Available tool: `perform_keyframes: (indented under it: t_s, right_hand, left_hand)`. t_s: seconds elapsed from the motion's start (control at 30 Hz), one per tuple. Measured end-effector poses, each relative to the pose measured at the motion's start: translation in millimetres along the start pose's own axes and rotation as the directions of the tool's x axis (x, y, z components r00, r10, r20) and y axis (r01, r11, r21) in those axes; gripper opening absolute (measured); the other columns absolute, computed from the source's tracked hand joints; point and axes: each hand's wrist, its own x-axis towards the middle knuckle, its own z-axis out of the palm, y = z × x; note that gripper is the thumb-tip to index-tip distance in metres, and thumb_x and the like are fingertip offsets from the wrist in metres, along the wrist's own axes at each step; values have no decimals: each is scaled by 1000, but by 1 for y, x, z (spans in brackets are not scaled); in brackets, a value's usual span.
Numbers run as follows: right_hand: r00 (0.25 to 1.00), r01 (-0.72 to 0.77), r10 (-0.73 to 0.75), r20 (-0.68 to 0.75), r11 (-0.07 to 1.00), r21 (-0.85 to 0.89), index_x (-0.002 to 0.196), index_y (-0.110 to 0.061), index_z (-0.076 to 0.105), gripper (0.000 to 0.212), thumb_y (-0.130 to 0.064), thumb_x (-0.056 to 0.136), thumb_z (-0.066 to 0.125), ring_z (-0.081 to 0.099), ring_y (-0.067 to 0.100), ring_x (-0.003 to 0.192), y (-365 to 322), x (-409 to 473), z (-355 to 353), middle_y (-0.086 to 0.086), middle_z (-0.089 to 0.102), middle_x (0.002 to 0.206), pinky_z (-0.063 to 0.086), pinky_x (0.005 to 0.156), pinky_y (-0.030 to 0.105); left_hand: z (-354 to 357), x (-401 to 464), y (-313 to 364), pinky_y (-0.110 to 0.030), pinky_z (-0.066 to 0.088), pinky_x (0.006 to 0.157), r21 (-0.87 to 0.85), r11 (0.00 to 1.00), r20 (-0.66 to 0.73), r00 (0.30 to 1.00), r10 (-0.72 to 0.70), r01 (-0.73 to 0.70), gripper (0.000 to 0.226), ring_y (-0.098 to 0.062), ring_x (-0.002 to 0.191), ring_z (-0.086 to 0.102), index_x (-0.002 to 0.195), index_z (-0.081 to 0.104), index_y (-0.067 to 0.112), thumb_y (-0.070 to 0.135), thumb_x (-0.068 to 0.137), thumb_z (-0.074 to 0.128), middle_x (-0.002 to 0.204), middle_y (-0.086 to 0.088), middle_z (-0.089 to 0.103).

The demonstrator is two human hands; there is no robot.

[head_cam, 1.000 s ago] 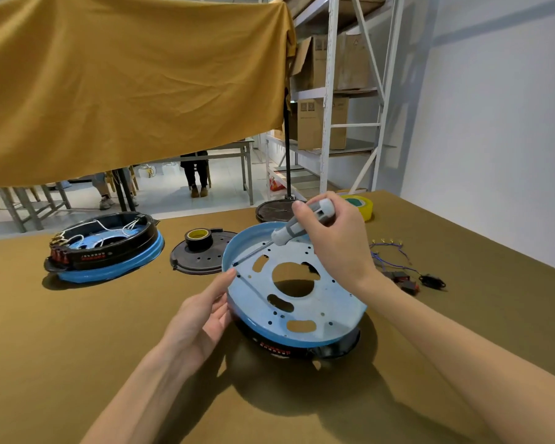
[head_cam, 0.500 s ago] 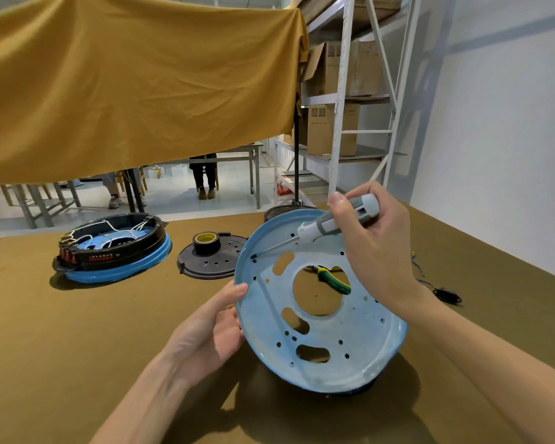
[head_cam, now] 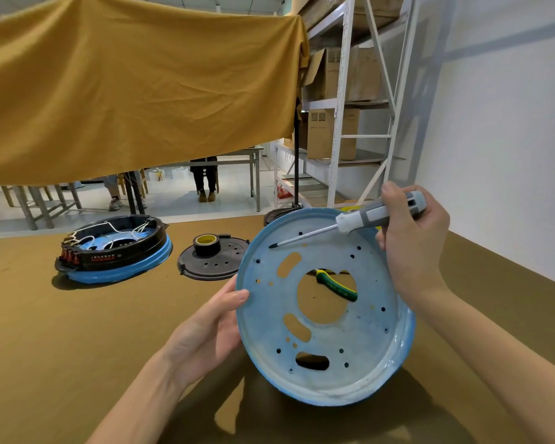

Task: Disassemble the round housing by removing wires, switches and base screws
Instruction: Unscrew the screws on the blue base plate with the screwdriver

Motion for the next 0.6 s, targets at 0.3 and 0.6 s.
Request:
perform_keyframes:
  t_s: [0.3, 0.6]
  right_hand:
    - [982, 42, -19, 189, 992, -115, 69, 5, 46, 47, -26, 94, 69, 36, 28, 57, 29, -17, 1, 18, 41, 61, 36, 55, 37]
    - [919, -306, 320, 230, 947, -96, 70, -8, 58, 36, -32, 95, 69, 47, 13, 53, 58, -20, 14, 5, 50, 61, 44, 44, 20]
  left_hand:
    - [-8, 16, -11, -45, 57, 97, -67, 995, -538, 838, -94, 69, 79, -34, 112, 71, 126, 62, -1, 36, 63, 93, 116, -23, 74]
    - [-33, 9, 15, -39, 64, 73, 208, 948, -556, 826, -87, 240, 66, -28, 102, 75, 121, 62, 11, 48, 69, 81, 105, -16, 78]
